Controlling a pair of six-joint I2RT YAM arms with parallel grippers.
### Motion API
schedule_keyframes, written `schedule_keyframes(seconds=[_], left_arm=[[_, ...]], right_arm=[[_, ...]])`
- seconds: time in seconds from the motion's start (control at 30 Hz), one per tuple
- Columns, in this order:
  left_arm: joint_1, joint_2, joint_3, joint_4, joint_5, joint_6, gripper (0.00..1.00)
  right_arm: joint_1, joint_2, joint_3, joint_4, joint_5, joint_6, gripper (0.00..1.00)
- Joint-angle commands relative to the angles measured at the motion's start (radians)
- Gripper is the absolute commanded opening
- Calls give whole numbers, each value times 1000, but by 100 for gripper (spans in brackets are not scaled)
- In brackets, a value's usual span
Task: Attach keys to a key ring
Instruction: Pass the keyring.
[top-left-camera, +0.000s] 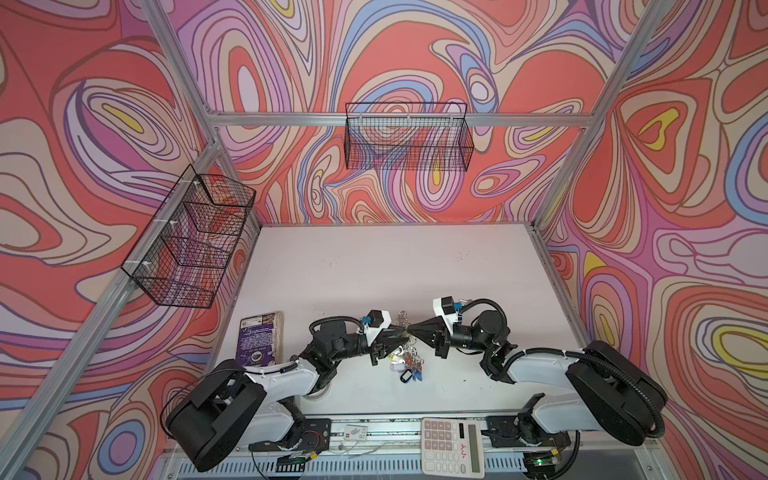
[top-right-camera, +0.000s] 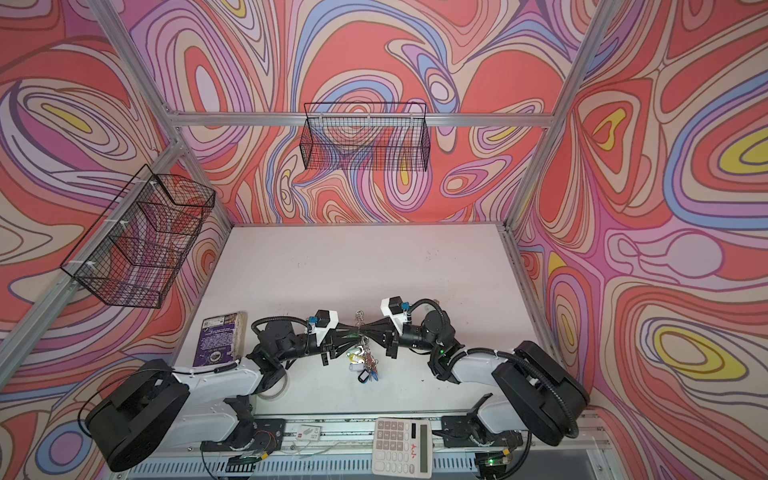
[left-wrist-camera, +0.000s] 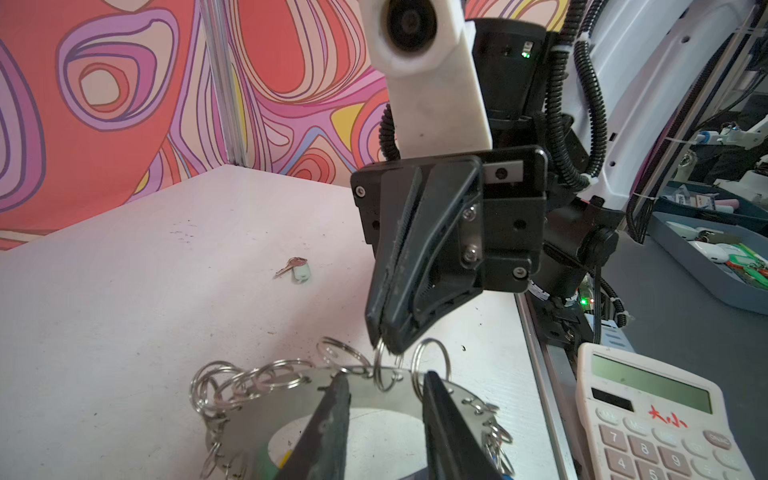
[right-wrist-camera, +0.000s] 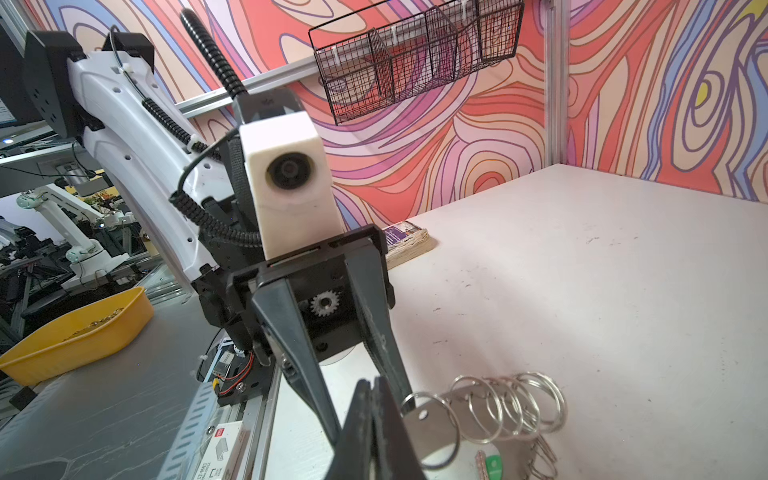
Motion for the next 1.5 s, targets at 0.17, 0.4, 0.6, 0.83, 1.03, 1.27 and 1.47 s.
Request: schedule_keyframes(seconds=[0.17, 0.4, 0.6, 0.83, 1.03, 1.27, 1.47], left_arm=[[7, 4, 37, 28, 61, -26, 27], [7, 26, 46, 28, 67, -30, 17], [7, 29, 60, -31, 79, -10, 8], [7, 31, 60, -9, 83, -28, 0], [7, 9, 55, -10, 19, -38, 0], [5, -34, 91, -124, 7, -12, 0], [-15, -74, 141, -277, -8, 40, 0]], right_arm=[[0, -2, -2, 30, 8, -21, 0], [0, 2, -1, 31, 9, -19, 0], [0, 0, -2, 31, 10, -19, 0], [0, 4, -2, 31, 12, -22, 0], [-1, -78, -10, 6, 113, -11, 17], [-8, -301, -12, -275, 327, -20, 43], [-10, -426, -141, -226, 480, 16, 97]])
